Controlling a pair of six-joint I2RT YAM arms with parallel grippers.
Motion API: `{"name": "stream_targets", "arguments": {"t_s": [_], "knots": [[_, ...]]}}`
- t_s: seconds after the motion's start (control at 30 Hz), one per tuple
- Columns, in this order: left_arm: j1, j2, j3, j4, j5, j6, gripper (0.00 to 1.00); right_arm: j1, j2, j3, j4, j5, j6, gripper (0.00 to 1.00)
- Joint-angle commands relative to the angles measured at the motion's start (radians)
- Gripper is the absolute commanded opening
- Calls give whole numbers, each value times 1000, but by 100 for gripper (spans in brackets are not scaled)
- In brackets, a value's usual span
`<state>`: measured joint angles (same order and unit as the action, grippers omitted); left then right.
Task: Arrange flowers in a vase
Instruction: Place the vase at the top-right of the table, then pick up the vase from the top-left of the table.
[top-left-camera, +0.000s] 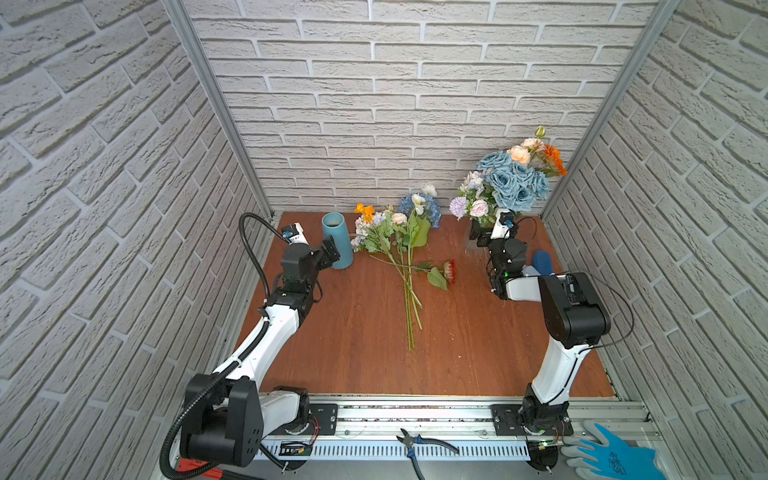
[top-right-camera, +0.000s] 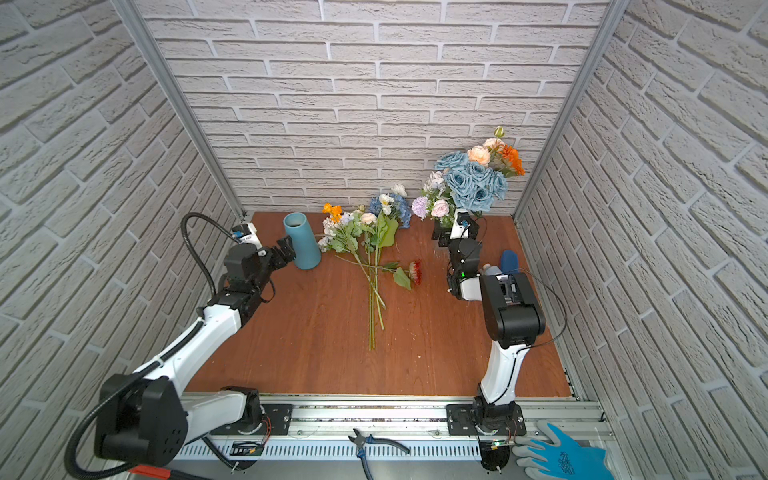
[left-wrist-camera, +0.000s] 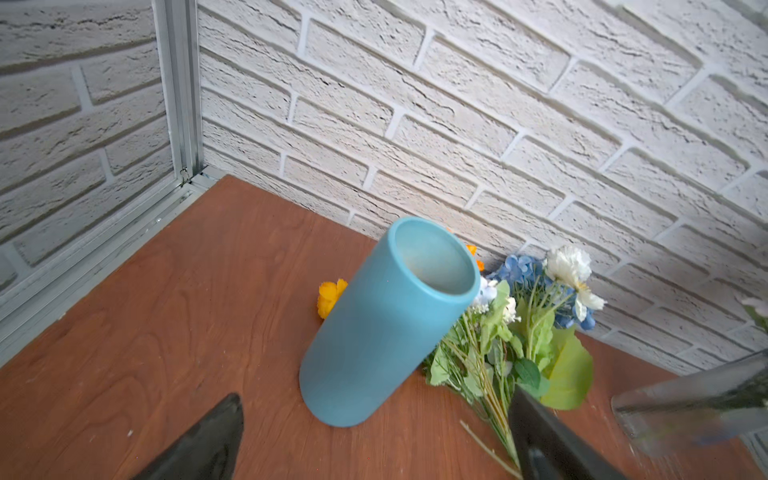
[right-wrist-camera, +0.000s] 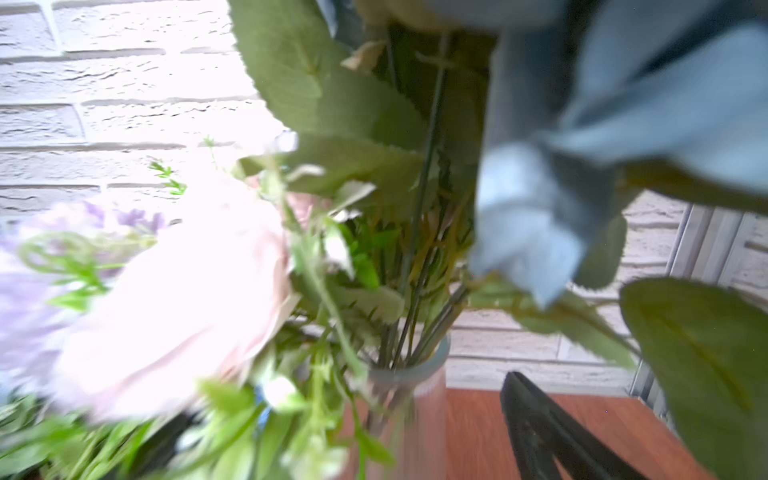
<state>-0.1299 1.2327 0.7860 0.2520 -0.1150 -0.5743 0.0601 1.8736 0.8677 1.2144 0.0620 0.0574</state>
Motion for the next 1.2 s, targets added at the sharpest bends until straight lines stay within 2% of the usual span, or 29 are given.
{"name": "stream_targets", "arguments": {"t_s": [0.0,0.17,0.33,0.5,0.63,0.87,1.0,1.17], "knots": [[18,65,45,55,88,42,98,17,-81,-64,-21,8,44,100],[18,144,117,74,128,139,98,36,-190,-131,-137,-23,75,99],[19,195,126,119,182,196,98,65,-288,-178,-256,-26,98,99],[18,269,143,141,223,281,98,90,-390,-202,-389,-101,162,99],[19,329,162,184,239,338,98,123,-460,-181,-582,-141,181,99],[18,442,229,223,241,357,98,163,-541,-191,-742,-167,201,100],[18,481,240,272,238,355,91,175,-564,-180,-816,-173,206,100],[18,496,223,337,230,339,78,184,-563,-159,-882,-171,200,100]]}}
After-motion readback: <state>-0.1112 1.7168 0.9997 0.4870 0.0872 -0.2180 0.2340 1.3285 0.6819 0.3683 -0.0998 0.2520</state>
